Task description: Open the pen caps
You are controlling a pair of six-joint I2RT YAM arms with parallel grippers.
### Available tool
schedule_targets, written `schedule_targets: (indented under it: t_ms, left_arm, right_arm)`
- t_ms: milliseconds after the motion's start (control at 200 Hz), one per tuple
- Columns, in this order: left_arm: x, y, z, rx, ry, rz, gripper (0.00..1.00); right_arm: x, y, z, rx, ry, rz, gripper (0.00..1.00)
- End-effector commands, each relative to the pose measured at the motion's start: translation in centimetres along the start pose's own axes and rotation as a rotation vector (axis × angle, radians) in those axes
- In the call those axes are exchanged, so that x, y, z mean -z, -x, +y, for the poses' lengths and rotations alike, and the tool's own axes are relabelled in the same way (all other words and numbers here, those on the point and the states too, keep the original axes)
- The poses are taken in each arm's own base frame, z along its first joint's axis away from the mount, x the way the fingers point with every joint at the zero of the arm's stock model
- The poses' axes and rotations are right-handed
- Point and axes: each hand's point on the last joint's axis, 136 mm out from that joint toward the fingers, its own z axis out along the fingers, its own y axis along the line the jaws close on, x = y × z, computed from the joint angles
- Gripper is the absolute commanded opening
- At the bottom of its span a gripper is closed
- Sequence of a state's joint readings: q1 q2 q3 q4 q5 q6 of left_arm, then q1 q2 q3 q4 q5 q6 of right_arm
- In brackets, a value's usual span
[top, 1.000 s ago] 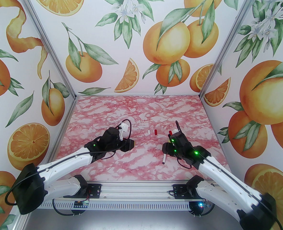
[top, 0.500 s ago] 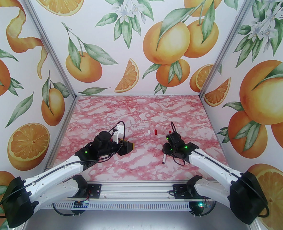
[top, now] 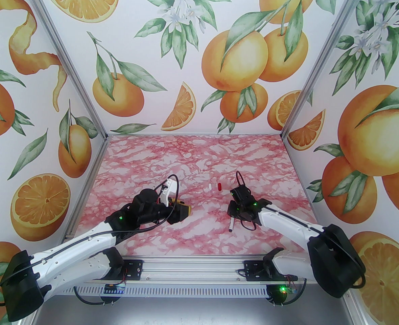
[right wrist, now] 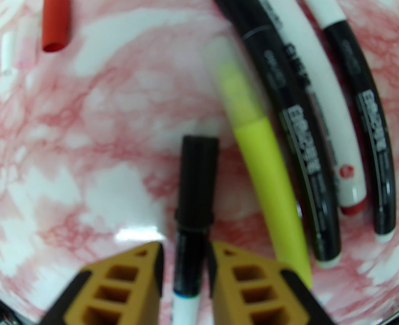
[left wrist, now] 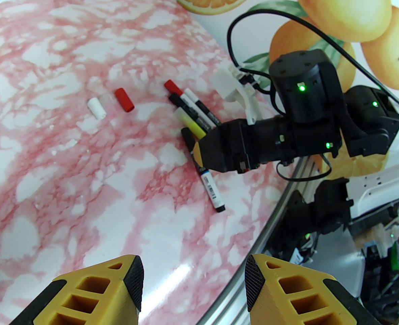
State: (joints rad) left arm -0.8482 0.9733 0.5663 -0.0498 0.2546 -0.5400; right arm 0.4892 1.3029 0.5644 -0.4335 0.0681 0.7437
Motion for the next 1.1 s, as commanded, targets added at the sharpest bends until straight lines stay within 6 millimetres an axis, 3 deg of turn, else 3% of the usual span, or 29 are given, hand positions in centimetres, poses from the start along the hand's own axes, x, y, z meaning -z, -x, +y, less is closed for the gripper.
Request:
schedule_targets:
  t_ms: [0,370,505,716,1096]
  left_arm:
    - [-0.1,1.0,-0.7,-0.029,-0.005,-0.021,0.53]
    - [-0.7,0.9,-1.1,-0.015,-0.022,-0.015,0.51]
    - [-1.0,1.0,-1.2,0.006,-0.038,-0.022,0.50]
    - [-1.8,0.7,-2.3,0.060,-0.139,-0.033,0.49]
    - [-2.9,2.6,-5.8,0.163,-0.354,-0.071,0.50]
  right_arm:
    - [-0.5,0.2,0.2,0.001,0.011,-0.005,0.28]
    - [-1.4,0.1,-0.3,0.014,-0.020,0.003,0.23]
    - [-0.5,0.5,0.6,0.027,0.021,-0.016,0.20]
    - [4.3,2.2,4.2,0.044,0.203,-0.121,0.20]
    - [14.7,5.3,10.3,-0.012,0.632,-0.293,0.19]
